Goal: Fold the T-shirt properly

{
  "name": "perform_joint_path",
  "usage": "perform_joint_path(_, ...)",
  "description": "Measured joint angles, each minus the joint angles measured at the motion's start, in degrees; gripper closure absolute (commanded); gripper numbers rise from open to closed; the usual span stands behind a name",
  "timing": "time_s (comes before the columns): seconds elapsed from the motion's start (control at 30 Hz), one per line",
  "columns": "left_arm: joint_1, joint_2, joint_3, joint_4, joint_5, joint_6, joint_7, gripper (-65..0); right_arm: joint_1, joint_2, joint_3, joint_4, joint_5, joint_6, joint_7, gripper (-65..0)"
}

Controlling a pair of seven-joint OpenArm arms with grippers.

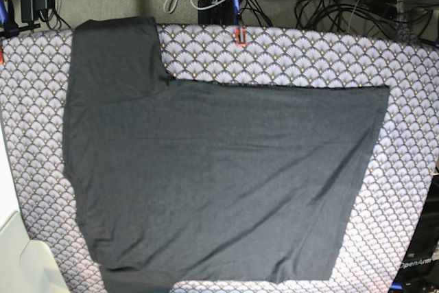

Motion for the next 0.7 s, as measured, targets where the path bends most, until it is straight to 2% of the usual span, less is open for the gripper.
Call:
perform_joint_path(0.1,0.0,0.0,0.0,0.0,0.0,0.0,0.0,-0.3,0.0,0.0,0.0,0.0,0.0,0.0,0.0,0.0)
perform_joint_path(0.27,0.2,-0.2,7.7,0.0,10.6,0.2,-0.2,-0.4,0.0,0.0,0.0,0.0,0.0,0.0,0.0,0.0)
perform_joint_path(0.7,0.2,-0.4,8.0,0.0,9.7,0.2,-0.2,-0.3,0.0,-0.2,0.0,0.0,0.0,0.0,0.0,0.0)
